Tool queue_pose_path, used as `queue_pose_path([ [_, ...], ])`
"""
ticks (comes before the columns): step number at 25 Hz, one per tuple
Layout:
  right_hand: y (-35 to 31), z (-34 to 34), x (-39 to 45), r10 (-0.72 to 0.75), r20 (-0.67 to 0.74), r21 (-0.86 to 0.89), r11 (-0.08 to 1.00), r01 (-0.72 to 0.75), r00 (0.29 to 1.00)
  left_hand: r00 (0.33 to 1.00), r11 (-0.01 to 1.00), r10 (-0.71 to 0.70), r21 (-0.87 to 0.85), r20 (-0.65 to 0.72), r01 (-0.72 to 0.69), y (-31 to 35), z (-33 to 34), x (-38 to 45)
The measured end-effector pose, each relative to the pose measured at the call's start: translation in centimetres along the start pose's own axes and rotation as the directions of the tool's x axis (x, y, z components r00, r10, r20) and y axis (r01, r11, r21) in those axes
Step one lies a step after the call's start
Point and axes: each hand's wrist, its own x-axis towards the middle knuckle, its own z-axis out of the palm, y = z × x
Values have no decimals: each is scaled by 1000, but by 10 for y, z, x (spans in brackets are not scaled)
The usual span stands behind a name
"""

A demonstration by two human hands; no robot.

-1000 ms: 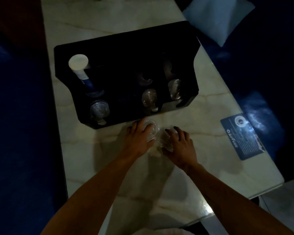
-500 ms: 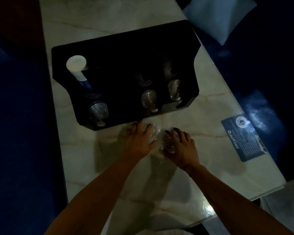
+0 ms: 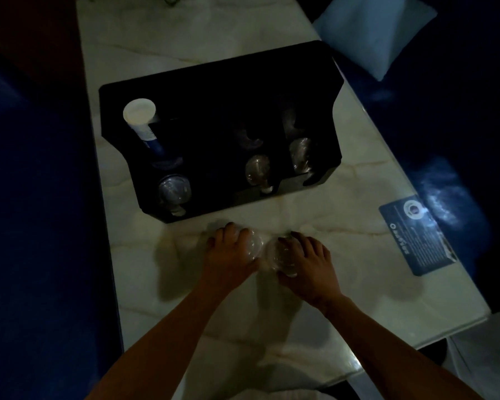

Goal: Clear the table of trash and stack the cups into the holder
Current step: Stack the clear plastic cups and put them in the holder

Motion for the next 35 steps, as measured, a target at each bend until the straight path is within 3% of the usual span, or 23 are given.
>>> queue_pose_path([
  [5, -14, 6, -9, -40, 14, -11, 999, 40, 999, 995, 996, -93, 7, 46, 93, -19, 2, -30],
  [9, -14, 9, -12, -51, 31, 13, 999, 51, 998, 984, 995, -103, 13, 145, 102, -22, 5, -35],
  [13, -5, 10, -21, -36, 59, -11, 999, 37, 998, 983, 992, -114, -39, 146, 121, -24, 5, -40],
  [18, 13, 19, -43, 103, -3, -41, 994, -103, 995, 984, 992, -99, -67, 146, 110, -26, 5, -47],
  [21, 28, 29, -61, 201, -1, -120, 973, -199, 980, 989, 996, -75, -42, 131, 81, -28, 5, -47],
  [27, 33, 38, -65, 233, 11, -191, 955, -226, 972, 999, 999, -17, -29, 51, 18, -31, 1, -46],
  [31, 34, 39, -65, 220, -8, -185, 958, -218, 975, 999, 994, 39, -102, -18, -41, -17, -5, -41],
  [35, 34, 38, -65, 212, -17, -169, 963, -211, 977, 992, 976, 127, -178, 14, -122, 11, -9, -30],
])
